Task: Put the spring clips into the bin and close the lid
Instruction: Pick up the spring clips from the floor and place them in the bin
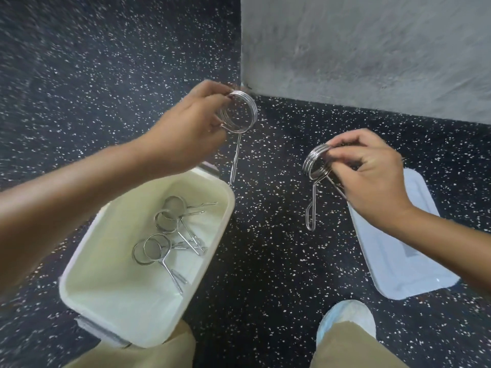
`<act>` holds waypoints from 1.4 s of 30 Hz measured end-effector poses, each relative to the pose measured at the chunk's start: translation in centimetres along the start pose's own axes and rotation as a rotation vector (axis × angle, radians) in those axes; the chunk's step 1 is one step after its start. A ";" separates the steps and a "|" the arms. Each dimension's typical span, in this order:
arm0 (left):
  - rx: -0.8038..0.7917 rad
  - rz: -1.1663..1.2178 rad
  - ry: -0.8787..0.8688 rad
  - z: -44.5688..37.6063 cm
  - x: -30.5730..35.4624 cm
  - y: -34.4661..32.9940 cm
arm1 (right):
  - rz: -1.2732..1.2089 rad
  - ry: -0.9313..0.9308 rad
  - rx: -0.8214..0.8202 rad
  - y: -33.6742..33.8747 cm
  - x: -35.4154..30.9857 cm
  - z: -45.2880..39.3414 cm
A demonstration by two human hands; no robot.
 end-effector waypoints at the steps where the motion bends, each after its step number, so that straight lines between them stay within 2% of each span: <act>1: 0.001 0.031 0.031 1.0 -0.4 0.5 | -0.035 0.000 0.010 -0.3 -0.7 -0.3; 7: 0.016 0.222 0.209 7.0 -2.8 1.4 | -0.227 -0.021 0.004 -3.2 -5.0 -1.1; 15: 0.039 0.500 0.587 14.6 -7.3 -2.4 | -0.329 0.049 -0.129 -8.8 -10.2 -1.4; 21: -0.062 0.492 0.878 19.0 -8.6 -7.1 | -0.280 0.149 -0.310 -14.5 -13.1 -1.1; 25: -0.053 0.662 1.105 21.0 -10.4 -10.2 | -0.141 0.252 -0.432 -18.9 -13.4 -0.3; 28: -0.089 0.708 1.105 21.8 -11.2 -11.5 | -0.030 0.330 -0.541 -21.8 -12.5 0.5; 30: -0.103 0.699 1.104 21.3 -10.5 -10.9 | 0.073 0.323 -0.639 -23.4 -11.4 0.6; 33: -0.108 0.813 1.150 21.5 -10.1 -11.0 | 0.283 0.305 -0.775 -25.8 -9.6 0.6; 37: -0.197 0.850 1.155 22.4 -10.4 -12.0 | 0.443 0.312 -0.849 -27.4 -8.1 0.8; 42: -0.270 0.814 1.120 21.3 -8.3 -9.5 | 0.534 0.305 -0.975 -27.2 -8.6 0.7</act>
Point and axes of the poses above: each hand's wrist, its own z-axis away from the middle knuckle, its own y-axis out of the back of the hand, x = y × z, the point moved 2 cm from there along -z, towards the middle knuckle, and after that the axes turned 7 degrees about -z, right-handed, at the moved point
